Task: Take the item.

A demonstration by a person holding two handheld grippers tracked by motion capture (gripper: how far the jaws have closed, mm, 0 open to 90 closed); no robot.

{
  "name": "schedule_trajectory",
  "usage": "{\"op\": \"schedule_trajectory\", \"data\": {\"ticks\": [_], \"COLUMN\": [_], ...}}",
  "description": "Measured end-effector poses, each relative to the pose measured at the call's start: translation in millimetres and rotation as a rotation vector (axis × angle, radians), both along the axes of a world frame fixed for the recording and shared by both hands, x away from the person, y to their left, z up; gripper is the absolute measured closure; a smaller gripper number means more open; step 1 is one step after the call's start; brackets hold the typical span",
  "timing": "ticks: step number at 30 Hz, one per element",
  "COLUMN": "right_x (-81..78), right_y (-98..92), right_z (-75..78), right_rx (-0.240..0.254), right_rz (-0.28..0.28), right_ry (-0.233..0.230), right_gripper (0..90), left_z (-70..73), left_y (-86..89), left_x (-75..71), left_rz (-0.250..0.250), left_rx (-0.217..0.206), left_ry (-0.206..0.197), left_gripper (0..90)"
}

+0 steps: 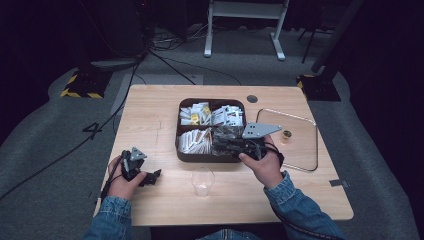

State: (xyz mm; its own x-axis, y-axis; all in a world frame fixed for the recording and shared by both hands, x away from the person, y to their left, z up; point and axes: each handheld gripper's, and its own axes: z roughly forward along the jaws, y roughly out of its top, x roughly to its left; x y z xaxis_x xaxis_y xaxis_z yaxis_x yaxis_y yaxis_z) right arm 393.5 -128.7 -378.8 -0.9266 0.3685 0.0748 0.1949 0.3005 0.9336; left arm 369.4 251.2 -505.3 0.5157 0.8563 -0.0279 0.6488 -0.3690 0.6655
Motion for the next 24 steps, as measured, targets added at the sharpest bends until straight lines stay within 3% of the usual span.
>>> {"op": "schedule_trajectory", "data": {"ticks": [24], "right_x": [-30.8], "right_y": [35.6], "right_z": [-18.4], "right_rx": [-0.132], "right_rz": [0.189], "right_ry": [0.073], "right_gripper": [81.6], "left_z": [0.0], "left_y": [-0.6], "left_x": [1.6], "left_rz": [-0.003], "left_rx": [0.0], "left_ry": [0.001], "left_gripper": [0.5]}}
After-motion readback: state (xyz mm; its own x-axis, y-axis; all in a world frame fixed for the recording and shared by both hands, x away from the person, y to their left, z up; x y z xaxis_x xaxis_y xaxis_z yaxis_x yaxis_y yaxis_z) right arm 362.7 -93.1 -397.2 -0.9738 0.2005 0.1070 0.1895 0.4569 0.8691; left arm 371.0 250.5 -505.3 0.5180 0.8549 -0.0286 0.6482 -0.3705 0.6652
